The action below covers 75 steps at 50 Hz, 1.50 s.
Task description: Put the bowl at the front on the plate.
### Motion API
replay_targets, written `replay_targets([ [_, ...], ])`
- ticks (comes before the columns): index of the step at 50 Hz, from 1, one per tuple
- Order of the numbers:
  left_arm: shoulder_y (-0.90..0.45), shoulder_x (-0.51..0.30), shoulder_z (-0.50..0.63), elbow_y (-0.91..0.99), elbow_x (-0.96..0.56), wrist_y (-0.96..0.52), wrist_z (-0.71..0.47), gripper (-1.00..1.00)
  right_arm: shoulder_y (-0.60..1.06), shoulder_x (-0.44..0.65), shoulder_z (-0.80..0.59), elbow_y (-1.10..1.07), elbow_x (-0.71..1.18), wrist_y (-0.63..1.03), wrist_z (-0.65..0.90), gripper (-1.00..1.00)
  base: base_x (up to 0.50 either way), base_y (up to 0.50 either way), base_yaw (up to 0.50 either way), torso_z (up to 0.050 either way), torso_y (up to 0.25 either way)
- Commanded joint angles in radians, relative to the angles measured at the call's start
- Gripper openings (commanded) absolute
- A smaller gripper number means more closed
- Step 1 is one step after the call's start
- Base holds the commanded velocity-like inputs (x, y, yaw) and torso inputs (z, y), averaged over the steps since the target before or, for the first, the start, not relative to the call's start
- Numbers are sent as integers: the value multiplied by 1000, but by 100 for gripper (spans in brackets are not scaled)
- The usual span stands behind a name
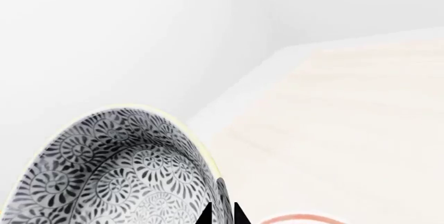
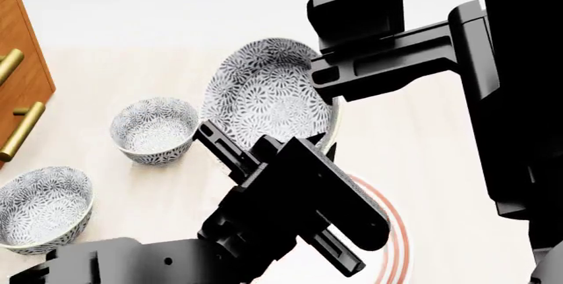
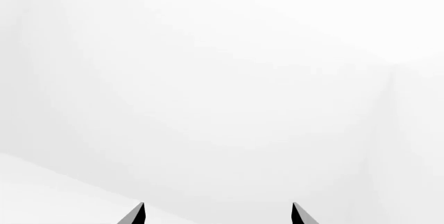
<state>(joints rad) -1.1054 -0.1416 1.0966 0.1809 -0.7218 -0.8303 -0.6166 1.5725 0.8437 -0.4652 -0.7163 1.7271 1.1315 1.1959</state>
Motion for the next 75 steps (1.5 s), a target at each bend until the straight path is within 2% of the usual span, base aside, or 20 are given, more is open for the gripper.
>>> replay_targets([
  [1,-11,39,17,-48,34,23,8,-100,23,-3,-9,6,14,7,2,100,0,0,0,0,0],
  [27,-72,115,63,-309,32,40,112,-100,4,0,-20,-1,-13,-3,-14,100,0,0,0,0,0],
  [43,-132,133,105,-384,-22,39,180,-100,-2,5,-23,-1,-28,-8,-33,100,0,0,0,0,1],
  [46,-158,138,138,-424,-89,40,173,-100,-4,11,-23,-4,-23,-10,-29,100,0,0,0,0,0],
  [64,-187,138,243,-440,-169,45,187,-100,-11,20,-29,-17,-27,-14,-30,100,0,0,0,0,1],
  [75,-236,141,400,-502,-321,118,141,-100,-27,28,-20,-25,-48,-30,-40,100,0,0,0,0,0],
])
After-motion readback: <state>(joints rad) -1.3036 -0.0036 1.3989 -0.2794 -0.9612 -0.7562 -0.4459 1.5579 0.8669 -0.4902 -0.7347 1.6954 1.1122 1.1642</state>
